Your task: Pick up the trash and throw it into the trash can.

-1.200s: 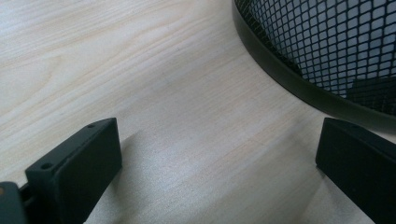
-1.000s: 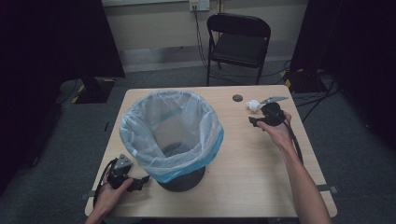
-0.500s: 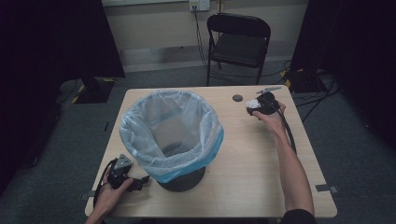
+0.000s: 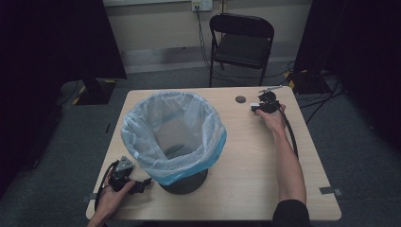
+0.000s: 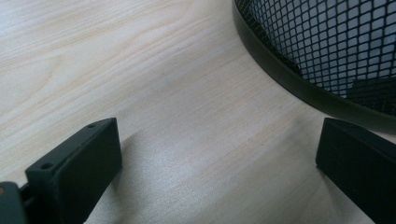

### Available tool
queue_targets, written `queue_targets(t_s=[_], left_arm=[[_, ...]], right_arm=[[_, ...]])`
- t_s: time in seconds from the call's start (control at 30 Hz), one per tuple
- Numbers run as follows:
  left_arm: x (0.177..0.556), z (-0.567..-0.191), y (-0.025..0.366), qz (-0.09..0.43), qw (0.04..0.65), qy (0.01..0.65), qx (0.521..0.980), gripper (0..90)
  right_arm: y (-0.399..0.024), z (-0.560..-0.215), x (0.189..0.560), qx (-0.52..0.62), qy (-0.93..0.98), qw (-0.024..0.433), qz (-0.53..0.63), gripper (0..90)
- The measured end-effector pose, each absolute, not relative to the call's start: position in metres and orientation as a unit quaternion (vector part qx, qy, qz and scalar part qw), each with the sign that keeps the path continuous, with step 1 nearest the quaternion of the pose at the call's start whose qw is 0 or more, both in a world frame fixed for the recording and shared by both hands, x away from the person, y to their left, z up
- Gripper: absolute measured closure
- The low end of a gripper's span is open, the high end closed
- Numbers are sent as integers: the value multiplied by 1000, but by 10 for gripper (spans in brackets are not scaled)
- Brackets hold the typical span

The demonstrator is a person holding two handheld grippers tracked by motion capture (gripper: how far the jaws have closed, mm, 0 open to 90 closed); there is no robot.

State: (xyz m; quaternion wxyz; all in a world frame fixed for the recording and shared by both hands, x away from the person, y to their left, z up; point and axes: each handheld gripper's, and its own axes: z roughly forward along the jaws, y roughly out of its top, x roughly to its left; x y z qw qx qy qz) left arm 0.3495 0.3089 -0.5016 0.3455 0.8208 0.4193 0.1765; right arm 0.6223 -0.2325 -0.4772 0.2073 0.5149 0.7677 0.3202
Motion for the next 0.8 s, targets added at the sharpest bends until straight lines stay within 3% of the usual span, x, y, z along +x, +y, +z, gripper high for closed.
queue_targets(t_s=[0.03, 0.13, 0.2, 0.8], left_arm=[[349, -502, 309, 176, 345, 419, 821, 0], [349, -502, 309, 177, 345, 420, 821, 0], [349, -502, 309, 177, 345, 420, 821, 0], [349, -502, 309, 177, 345, 420, 820, 0]], right_arm=[[-233, -477, 622, 515, 768, 207, 320, 611], [-232, -477, 620, 514, 769, 200, 324, 787], [-231, -475, 620, 509, 772, 199, 325, 818], [-226, -463, 599, 508, 768, 177, 347, 853]])
